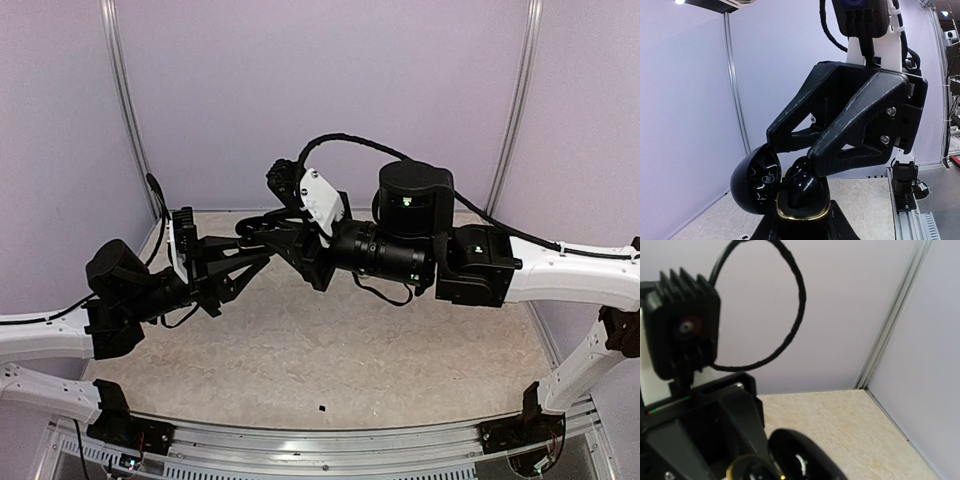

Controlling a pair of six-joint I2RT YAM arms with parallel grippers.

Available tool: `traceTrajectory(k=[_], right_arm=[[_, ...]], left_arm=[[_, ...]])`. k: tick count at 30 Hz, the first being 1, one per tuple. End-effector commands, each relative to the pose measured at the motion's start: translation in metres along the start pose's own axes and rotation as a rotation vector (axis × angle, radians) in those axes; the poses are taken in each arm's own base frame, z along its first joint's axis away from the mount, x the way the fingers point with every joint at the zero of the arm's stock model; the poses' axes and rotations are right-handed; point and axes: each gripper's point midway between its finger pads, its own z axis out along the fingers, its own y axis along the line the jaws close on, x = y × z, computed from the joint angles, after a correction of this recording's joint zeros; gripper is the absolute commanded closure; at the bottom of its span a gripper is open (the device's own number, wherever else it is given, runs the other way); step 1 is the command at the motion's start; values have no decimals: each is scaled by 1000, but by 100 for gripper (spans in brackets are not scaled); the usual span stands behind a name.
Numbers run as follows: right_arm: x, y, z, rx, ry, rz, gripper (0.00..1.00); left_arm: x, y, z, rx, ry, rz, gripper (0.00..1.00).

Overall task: Insert the wireless bluetooth earbuds into the charging case
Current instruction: Close the charging case with the earbuds.

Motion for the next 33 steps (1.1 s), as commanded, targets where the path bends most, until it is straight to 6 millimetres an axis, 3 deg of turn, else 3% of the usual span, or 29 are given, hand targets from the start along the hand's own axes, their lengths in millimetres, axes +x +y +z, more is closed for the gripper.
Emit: traceTrajectory(k=[1, 13, 19, 25, 29, 33], right_arm=[[-17, -16, -10, 65, -24, 6, 71], [-43, 9, -25, -102, -131, -29, 65], [-55, 5, -38, -132, -170, -12, 56], [-44, 0, -45, -224, -161, 61, 41], [-31, 2, -45, -302, -138, 127, 25], [-18, 6, -43, -355, -106, 163, 20]], left_arm=[[-18, 0, 4, 8, -43, 7, 98], [-13, -2, 5, 29, -26, -1, 98], [-13, -8, 3, 72, -11, -6, 98], [-15, -21, 1, 147, -9, -3, 98], [-18, -27, 1, 181, -13, 1, 99], [-20, -31, 3, 202, -15, 2, 99]])
